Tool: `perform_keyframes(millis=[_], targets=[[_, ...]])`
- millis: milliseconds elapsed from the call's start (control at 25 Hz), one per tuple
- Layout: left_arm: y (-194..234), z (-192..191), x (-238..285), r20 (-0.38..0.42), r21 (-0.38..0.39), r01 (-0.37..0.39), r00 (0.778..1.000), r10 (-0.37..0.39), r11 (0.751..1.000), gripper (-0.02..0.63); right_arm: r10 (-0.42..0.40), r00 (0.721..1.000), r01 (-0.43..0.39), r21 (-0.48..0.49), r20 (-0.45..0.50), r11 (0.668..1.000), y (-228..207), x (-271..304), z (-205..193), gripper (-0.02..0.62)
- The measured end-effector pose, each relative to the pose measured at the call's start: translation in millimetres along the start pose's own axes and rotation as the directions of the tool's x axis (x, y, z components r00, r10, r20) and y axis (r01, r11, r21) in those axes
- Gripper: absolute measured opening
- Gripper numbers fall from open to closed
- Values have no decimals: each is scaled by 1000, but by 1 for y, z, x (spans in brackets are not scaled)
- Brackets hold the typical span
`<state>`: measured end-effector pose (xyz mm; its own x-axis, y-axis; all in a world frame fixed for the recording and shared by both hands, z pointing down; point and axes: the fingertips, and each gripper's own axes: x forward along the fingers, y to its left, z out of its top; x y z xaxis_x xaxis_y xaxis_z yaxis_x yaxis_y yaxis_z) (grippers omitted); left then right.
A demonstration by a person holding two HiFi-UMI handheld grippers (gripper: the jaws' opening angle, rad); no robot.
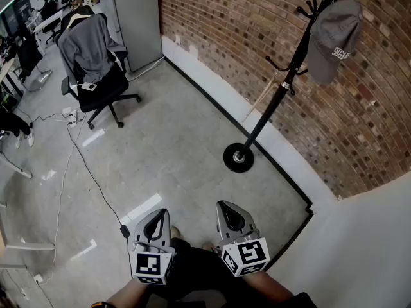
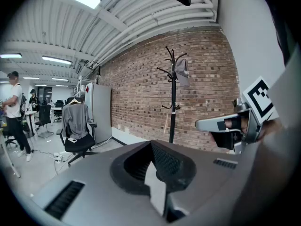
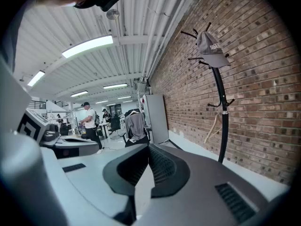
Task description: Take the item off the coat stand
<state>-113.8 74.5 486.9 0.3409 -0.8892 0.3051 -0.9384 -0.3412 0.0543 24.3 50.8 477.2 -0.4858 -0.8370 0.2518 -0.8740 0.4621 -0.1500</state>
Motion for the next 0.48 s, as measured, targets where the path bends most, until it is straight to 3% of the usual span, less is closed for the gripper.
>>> perform_keyframes(millis=[240,480], targets=[[39,29,33,18,7,78,997,-78,997,32,-75,997,75,-17,13,997,6,45,32,15],[72,31,59,3,-3,155,988,-155,988,32,-189,982,189,-40,-4,981,2,74,39,15]])
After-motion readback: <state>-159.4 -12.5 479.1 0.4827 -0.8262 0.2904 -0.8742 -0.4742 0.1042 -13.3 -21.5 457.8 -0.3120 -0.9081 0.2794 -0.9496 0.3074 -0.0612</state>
